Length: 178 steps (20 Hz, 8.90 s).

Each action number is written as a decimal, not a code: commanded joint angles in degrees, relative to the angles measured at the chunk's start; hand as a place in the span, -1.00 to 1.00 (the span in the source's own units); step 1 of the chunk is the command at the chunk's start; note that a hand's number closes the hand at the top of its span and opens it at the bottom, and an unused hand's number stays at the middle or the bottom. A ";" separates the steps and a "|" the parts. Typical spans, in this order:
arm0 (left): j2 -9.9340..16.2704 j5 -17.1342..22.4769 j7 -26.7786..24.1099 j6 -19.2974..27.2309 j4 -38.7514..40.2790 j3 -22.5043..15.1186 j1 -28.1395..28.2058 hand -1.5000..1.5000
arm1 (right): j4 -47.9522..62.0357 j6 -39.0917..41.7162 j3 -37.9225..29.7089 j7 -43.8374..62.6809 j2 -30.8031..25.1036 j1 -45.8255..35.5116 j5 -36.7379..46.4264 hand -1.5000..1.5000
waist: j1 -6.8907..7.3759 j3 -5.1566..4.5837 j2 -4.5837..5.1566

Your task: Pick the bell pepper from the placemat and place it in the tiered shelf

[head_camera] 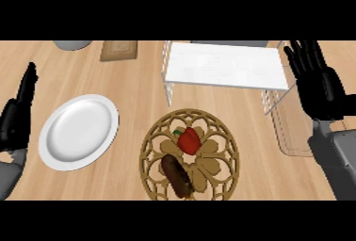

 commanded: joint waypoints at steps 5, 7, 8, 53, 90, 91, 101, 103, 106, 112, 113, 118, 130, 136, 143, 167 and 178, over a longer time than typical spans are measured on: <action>-8.22 8.18 3.61 -3.51 -4.06 -1.12 -1.36 0.00 | -3.09 15.62 19.30 4.77 5.03 -8.72 3.38 1.00 | 9.39 -1.08 2.43; -13.32 11.56 6.73 -3.75 -4.39 -3.03 0.57 0.00 | 0.18 5.61 21.02 7.59 2.23 -11.03 15.69 1.00 | 6.59 -1.22 1.71; -13.46 11.85 7.64 -3.38 -4.86 -2.52 -0.07 0.00 | 5.62 8.26 22.31 9.45 10.57 -10.06 8.33 -1.00 | 6.96 -0.86 2.32; -14.78 6.83 15.92 -2.96 -19.72 1.50 10.68 0.00 | -8.72 38.73 41.96 27.38 3.24 -19.01 60.92 -1.00 | 3.33 -0.74 1.51; -22.80 -0.43 19.02 -10.51 -15.80 8.44 5.93 0.00 | 27.95 23.98 31.12 -4.67 20.24 -16.22 95.51 1.00 | 3.51 -0.74 1.72; -19.98 2.45 19.78 -13.16 -20.64 11.54 9.95 0.00 | 25.59 23.72 31.10 -3.57 20.95 -14.86 96.23 1.00 | 3.64 -0.74 1.59; -21.18 1.15 18.37 -11.74 -19.04 11.31 11.70 0.00 | 23.34 18.29 10.98 34.72 23.80 -2.92 91.15 1.00 | -0.23 -0.71 0.88; -21.59 0.61 17.82 -11.31 -17.54 11.20 9.66 0.00 | 18.56 15.49 12.08 41.93 23.82 -1.37 88.14 1.00 | 0.82 -0.75 1.10; -22.05 0.28 18.45 -11.33 -19.48 10.14 10.42 0.00 | 9.02 12.48 17.19 51.54 23.83 1.82 80.64 1.00 | 2.97 -0.71 0.87; -23.61 -0.61 18.05 -11.11 -18.66 8.74 10.27 0.00 | -7.24 5.22 31.24 71.73 23.84 -0.93 75.85 1.00 | 3.49 -0.78 1.04; -21.84 0.25 20.96 -11.85 -18.29 10.01 6.76 0.00 | -9.25 0.76 32.15 73.83 23.85 -1.93 75.23 1.00 | 3.48 -0.74 0.97; -21.49 -0.17 21.05 -11.83 -17.37 10.55 6.21 0.00 | -17.76 -5.42 30.86 83.27 23.84 -7.96 80.15 1.00 | 2.94 -0.77 1.00; -20.83 1.68 18.72 -14.24 -18.31 12.45 8.67 0.00 | -26.59 13.09 17.45 89.57 23.82 -17.04 91.39 1.00 | 2.71 -0.80 1.19; -24.07 -1.71 20.31 -11.35 -19.38 9.18 8.06 0.00 | -24.37 10.46 12.84 84.52 23.82 -15.36 94.08 1.00 | 2.99 -0.75 1.44; -24.38 -2.28 20.05 -12.19 -19.15 9.25 8.44 0.00 | -9.60 -3.96 3.83 70.42 23.82 -13.73 93.84 1.00 | 3.70 -0.73 1.79; -26.87 -5.00 19.27 -13.24 -20.18 10.46 9.34 0.00 | 24.46 -20.49 -16.52 43.90 18.86 -26.58 76.80 -1.00 | 3.67 -0.73 1.72; -23.03 -1.24 20.68 -18.17 -19.84 15.68 7.45 0.00 | 23.65 -24.94 -18.18 35.13 18.98 -28.18 69.72 -1.00 | 3.49 -0.74 1.62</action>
